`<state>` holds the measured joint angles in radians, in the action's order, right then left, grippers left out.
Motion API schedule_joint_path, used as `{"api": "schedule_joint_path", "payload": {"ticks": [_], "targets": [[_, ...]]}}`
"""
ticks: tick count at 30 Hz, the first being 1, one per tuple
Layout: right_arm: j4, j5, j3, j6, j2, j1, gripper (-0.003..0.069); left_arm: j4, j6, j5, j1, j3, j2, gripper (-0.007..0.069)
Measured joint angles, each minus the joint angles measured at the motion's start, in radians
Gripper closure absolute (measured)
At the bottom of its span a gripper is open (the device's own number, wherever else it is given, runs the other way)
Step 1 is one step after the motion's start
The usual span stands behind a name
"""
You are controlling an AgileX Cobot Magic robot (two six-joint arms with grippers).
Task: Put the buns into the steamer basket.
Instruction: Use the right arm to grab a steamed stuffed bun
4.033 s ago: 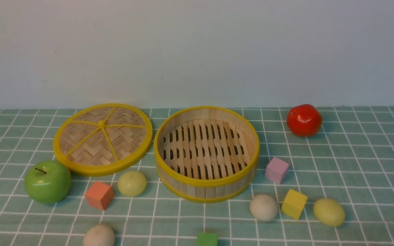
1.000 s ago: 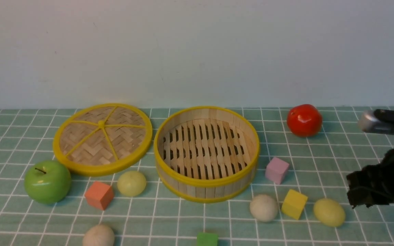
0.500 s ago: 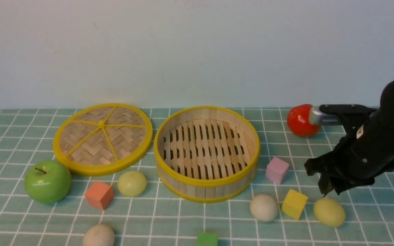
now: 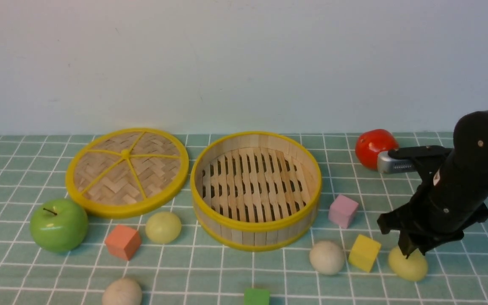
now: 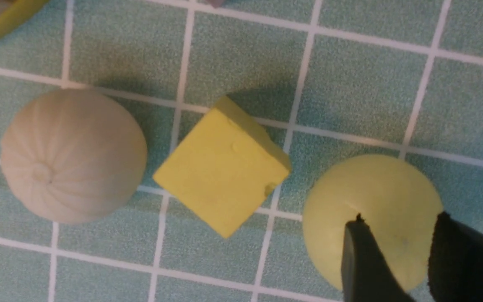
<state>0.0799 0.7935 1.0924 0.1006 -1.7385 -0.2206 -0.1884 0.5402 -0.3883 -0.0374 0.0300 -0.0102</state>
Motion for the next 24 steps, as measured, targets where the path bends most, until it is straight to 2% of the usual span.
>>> {"api": "schedule_joint_path", "payload": {"ticks": [11,15,21,24], "targets": [[-0.034,-0.007,0.0,0.022,-0.048,0.0,0.0422,0.0,0.0,0.0,0.0,0.0,0.0,0.0386],[-0.033,-0.008,0.001,0.024,-0.051,0.0,0.0477,0.0,0.0,0.0,0.0,0.0,0.0,0.0386],[-0.033,-0.008,0.002,0.006,-0.065,0.0,0.0645,0.0,0.0,0.0,0.0,0.0,0.0,0.0386],[-0.033,-0.005,0.002,-0.001,-0.053,0.0,0.0662,0.0,0.0,0.0,0.0,0.0,0.0,0.0386]]}}
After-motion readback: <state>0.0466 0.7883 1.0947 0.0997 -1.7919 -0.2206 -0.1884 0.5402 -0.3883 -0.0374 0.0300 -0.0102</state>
